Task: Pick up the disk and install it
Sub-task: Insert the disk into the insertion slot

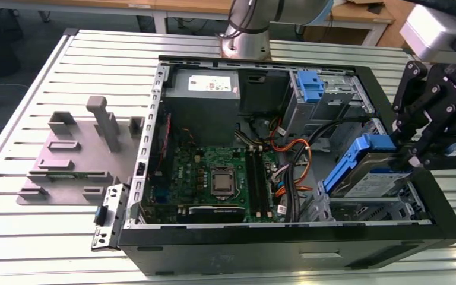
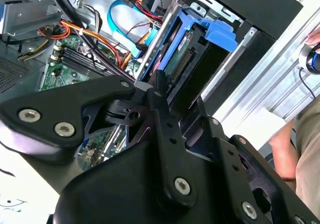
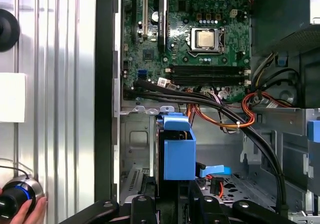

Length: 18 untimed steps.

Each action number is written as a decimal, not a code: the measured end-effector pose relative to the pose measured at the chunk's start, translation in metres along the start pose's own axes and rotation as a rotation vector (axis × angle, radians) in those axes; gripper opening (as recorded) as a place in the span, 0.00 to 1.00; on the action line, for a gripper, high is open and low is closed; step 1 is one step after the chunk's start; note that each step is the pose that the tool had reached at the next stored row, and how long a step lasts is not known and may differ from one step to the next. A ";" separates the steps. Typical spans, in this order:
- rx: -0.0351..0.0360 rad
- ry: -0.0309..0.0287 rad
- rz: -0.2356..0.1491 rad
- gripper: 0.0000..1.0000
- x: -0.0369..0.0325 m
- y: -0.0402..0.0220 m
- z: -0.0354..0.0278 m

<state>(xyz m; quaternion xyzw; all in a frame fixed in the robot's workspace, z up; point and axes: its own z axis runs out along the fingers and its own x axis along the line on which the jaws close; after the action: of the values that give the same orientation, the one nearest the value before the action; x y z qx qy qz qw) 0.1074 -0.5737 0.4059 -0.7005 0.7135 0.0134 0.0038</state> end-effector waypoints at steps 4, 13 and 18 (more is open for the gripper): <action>0.0000 -0.0001 0.000 0.35 0.0008 -0.0001 0.0074; 0.0000 -0.0001 0.000 0.35 0.0032 -0.0004 0.0237; 0.0000 -0.0001 0.000 0.35 0.0048 -0.0005 0.0327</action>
<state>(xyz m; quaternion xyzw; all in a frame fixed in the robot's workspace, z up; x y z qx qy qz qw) 0.1074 -0.5777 0.3730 -0.7005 0.7136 0.0134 0.0039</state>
